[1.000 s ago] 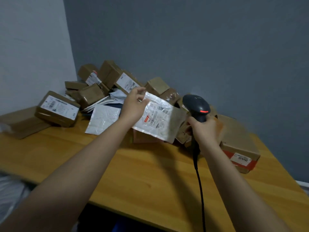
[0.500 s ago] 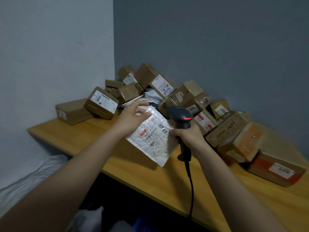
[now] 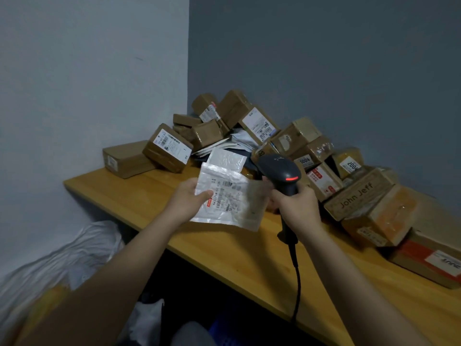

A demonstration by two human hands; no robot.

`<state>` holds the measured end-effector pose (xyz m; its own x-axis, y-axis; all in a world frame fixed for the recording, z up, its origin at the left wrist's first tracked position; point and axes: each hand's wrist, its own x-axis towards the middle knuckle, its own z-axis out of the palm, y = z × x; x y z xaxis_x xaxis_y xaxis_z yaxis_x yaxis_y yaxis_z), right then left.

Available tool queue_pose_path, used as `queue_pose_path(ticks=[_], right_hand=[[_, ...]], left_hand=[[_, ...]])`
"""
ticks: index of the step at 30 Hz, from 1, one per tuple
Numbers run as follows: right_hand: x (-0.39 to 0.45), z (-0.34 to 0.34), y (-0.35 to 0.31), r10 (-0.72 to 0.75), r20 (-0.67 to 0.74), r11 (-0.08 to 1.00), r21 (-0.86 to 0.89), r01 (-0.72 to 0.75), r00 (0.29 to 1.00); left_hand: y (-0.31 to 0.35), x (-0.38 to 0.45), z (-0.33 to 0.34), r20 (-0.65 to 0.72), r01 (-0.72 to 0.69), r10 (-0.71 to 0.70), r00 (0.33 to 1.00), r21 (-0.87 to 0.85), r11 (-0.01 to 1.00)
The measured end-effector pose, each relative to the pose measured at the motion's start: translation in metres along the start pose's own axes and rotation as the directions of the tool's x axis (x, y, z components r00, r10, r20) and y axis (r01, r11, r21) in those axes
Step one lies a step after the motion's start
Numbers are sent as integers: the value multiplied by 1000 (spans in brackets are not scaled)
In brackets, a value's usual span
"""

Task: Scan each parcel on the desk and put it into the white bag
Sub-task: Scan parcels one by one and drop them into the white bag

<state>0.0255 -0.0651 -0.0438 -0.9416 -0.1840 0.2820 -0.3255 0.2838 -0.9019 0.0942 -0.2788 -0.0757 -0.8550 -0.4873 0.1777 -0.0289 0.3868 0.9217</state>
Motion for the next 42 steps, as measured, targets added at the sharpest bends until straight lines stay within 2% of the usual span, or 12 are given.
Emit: queue_pose_path(ticks=[4,8,15,22,32,37,42], right_hand=[[-20,-6,6,-25,30,999,-46,27,999],[-27,2,13,25,151,996,-88,-11,988],[-37,21,12,77,265,996,-55,-65,961],[-36,25,12,103,273,995,-31,-99,956],[-34,29,10,57,282,998,-15,-56,958],[-38,53,-3,7,333,1000,-10,-3,943],[-43,106,-22,-28,413,999,-11,36,910]], left_hand=[[-9,0,5,-131,73,-117,984,-302,951],[-6,-3,14,-170,62,-145,975,-416,907],[-7,-4,22,-187,50,-150,971,-453,890],[-8,-3,25,-193,41,-144,971,-456,889],[-10,-6,18,-185,39,-136,973,-453,891],[-23,-15,-13,-260,28,-165,952,-460,888],[-52,-33,-68,-391,-10,-181,902,-439,899]])
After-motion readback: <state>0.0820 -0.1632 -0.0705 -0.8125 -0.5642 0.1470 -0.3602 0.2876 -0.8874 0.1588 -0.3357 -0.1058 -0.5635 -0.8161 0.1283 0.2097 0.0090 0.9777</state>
